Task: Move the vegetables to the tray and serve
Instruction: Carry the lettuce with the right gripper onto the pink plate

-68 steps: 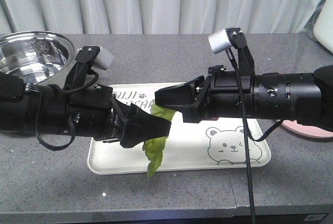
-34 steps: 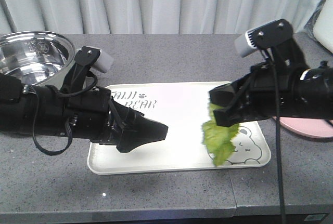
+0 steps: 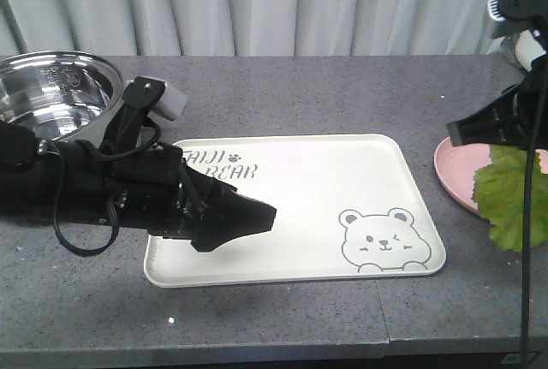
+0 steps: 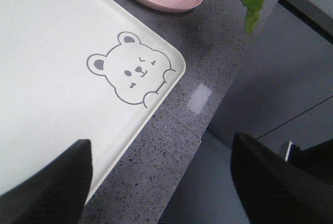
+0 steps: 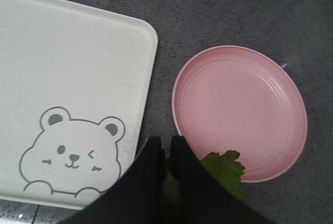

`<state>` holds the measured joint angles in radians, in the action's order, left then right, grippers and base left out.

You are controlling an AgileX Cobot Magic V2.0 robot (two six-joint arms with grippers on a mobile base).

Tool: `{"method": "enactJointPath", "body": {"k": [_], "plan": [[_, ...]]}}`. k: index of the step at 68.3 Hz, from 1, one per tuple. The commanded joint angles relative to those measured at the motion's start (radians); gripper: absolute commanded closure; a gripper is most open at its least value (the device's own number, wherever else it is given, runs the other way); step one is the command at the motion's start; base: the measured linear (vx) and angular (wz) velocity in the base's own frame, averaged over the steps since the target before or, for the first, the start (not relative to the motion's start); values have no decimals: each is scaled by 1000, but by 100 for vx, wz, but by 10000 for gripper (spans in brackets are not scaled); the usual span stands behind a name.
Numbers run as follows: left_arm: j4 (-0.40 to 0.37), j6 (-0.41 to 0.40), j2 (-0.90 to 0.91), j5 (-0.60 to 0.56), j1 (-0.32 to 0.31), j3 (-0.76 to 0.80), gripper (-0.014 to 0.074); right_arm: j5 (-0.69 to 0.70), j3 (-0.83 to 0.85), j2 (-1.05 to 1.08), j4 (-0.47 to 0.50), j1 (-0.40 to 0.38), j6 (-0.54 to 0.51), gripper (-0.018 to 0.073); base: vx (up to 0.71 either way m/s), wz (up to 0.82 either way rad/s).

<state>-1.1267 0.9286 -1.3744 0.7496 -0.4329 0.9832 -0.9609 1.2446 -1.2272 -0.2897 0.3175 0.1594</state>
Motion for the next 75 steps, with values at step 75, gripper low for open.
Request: {"method": "enactJointPath", "body": {"k": [75], "plan": [[-49, 0, 33, -3, -1, 29, 58, 277, 274, -567, 247, -422, -295, 458, 0, 0]]}}
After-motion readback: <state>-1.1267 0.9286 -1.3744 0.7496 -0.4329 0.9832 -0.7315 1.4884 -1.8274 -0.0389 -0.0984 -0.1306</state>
